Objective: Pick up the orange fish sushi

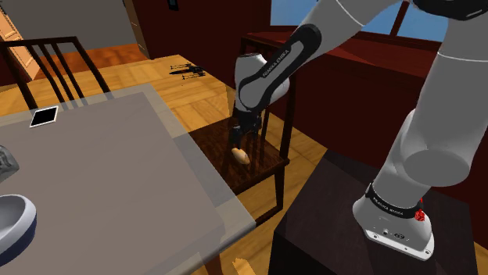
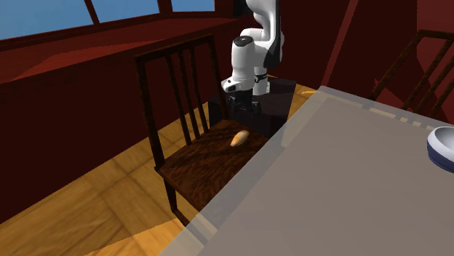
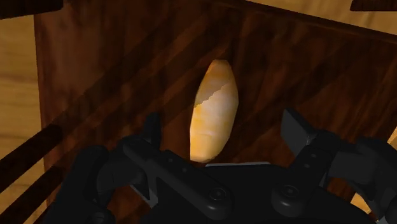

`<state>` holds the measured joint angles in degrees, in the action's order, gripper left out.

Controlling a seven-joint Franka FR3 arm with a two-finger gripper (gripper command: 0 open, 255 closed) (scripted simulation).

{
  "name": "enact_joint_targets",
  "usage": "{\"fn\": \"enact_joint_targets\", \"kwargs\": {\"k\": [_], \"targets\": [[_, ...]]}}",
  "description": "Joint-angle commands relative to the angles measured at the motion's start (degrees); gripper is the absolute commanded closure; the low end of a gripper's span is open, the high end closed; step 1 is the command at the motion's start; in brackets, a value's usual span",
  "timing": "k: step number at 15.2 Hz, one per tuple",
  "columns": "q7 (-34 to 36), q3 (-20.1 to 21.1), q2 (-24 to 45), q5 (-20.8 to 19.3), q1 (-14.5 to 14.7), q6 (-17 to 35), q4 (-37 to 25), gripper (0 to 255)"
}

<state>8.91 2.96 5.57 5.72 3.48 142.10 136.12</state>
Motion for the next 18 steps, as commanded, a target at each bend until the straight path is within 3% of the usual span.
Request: {"fn": "enact_joint_targets", "kwargs": {"k": [1,12,13,18], "targets": [[0.73,0.08,4.59,-0.31,0.25,2.7,-1.78,0],[0.94,0.13,13.43,-0.38,0.57,9.48,-3.73,0],[0.91,0.12,13.58,-0.38,0.55,9.48,-3.88,255],[0.86,0.12,13.51,-0.37,0.52,9.48,-3.79,255]]}}
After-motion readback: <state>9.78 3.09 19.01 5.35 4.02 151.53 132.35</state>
